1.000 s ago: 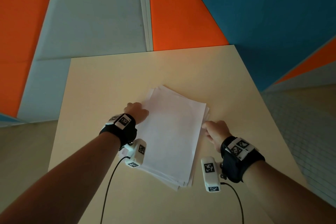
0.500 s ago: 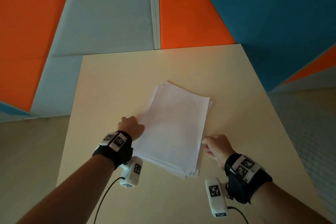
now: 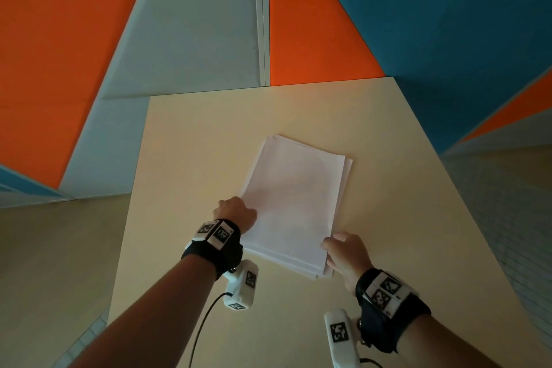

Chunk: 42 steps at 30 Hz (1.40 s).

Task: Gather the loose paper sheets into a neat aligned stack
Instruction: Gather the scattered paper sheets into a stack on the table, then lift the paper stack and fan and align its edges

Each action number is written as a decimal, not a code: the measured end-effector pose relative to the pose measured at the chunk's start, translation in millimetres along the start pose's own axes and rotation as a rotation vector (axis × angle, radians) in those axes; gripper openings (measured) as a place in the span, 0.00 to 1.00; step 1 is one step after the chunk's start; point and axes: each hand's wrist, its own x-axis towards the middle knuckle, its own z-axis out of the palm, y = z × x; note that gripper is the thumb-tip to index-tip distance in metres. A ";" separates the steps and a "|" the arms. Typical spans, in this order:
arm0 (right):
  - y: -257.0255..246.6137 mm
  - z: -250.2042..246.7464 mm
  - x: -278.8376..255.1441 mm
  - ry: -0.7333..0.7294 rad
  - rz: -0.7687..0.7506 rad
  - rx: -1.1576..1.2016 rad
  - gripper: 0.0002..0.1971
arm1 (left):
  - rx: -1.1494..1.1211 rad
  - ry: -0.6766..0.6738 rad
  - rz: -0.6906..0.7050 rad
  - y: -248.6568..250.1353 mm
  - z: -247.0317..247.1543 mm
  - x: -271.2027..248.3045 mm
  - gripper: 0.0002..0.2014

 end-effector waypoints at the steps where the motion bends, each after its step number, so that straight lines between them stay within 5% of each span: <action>1: 0.0 2.4 1.1 0.002 0.002 0.003 0.30 | 0.001 -0.005 -0.007 1.9 -1.8 -0.5 0.22; 6: 4.5 5.1 7.9 -0.036 0.006 0.018 0.38 | -0.070 -0.007 -0.064 4.3 -11.2 4.6 0.24; 12: 3.6 -0.2 7.7 -0.029 -0.013 -0.014 0.14 | -0.151 -0.027 -0.136 3.2 -18.5 9.6 0.33; 17: 2.8 -0.6 9.1 -0.014 -0.010 -0.016 0.03 | -0.305 -0.081 -0.094 3.6 -22.9 17.4 0.36; 25: 3.2 -7.4 18.0 -0.049 -0.047 -0.110 0.20 | -0.457 -0.254 0.233 2.2 -30.0 14.9 0.28; 28: 3.1 -12.2 20.9 -0.070 -0.051 -0.139 0.15 | -0.523 -0.322 0.310 0.0 -33.4 7.7 0.34; 32: -1.8 -22.7 29.8 -0.066 -0.102 -0.171 0.14 | -0.658 -0.309 0.392 -6.2 -37.8 -5.5 0.28; 38: -22.8 -31.5 43.1 -0.062 -0.154 -0.008 0.40 | -0.852 -0.254 0.475 -14.7 -38.5 -23.6 0.26; 42: -44.3 -38.6 35.0 -0.202 -0.230 0.134 0.30 | -0.951 -0.205 0.556 -13.5 -43.8 -29.9 0.26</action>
